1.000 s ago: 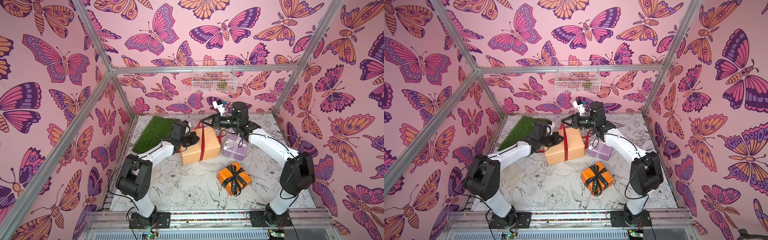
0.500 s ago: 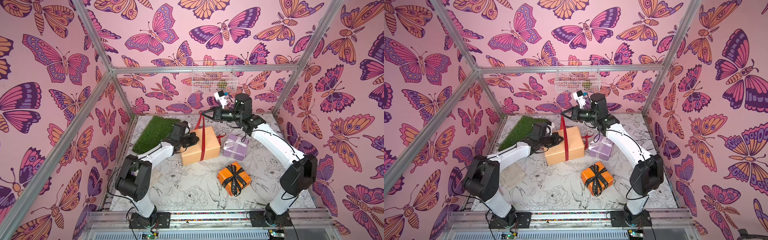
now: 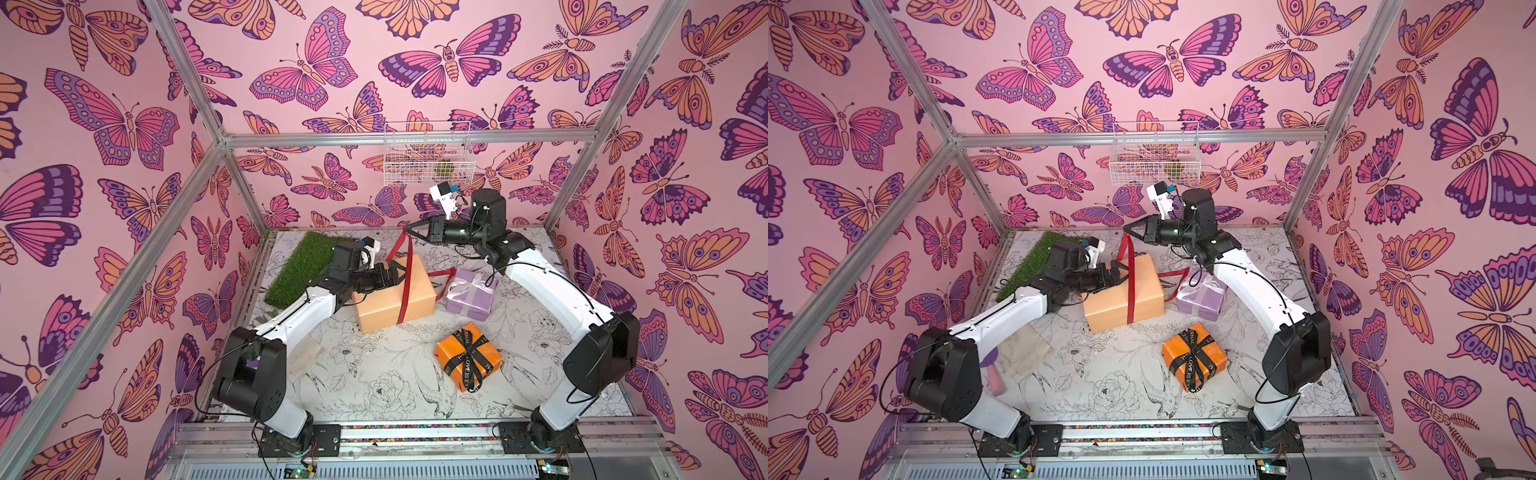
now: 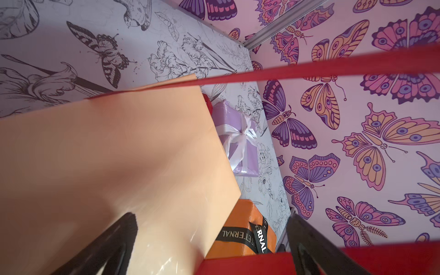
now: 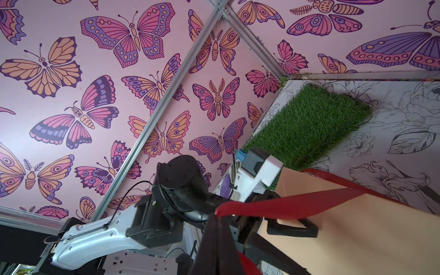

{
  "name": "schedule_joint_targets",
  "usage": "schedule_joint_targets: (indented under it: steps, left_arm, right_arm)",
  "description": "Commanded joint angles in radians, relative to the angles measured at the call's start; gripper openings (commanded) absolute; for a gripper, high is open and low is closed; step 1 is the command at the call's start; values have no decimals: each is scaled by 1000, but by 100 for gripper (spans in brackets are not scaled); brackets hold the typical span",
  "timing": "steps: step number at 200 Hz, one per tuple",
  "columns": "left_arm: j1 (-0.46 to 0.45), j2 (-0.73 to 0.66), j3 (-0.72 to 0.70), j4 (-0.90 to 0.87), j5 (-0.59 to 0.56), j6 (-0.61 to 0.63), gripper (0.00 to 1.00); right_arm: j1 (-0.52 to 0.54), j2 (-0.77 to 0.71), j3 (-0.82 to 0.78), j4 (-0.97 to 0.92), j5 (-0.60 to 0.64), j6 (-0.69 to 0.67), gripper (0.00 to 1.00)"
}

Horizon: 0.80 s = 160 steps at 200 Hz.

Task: Untie the ribbon bows on the gift boxes
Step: Pull the ribbon from the gift box.

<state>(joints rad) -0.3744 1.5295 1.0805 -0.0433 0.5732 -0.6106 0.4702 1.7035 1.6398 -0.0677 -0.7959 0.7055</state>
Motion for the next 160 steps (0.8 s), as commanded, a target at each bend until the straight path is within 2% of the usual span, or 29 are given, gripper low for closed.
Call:
schedule_joint_targets:
  steps: [1,40,66,116,139,160]
  left_arm:
    - [10,-79,-35,-40,13,68,100]
    - [-9,-198,-85,-1,-68,203,100]
    - [-36,-238,-120,135,-68,279,100]
    - [-41,-112,-37,264,-53,244,100]
    - [-40,-86,-56,366,-112,243,100]
    - [-36,-76,-56,387,-161,276,93]
  right_arm:
    - [-5,-7,-1,13,10,-32,0]
    - [3,10,7,0,21,-33,0]
    - [24,27,41,-62,39,-74,0]
    - [53,29,54,-87,31,-75,0]
    - [53,1,31,-93,11,-69,0]
    - [53,-40,-6,-113,14,-82,0]
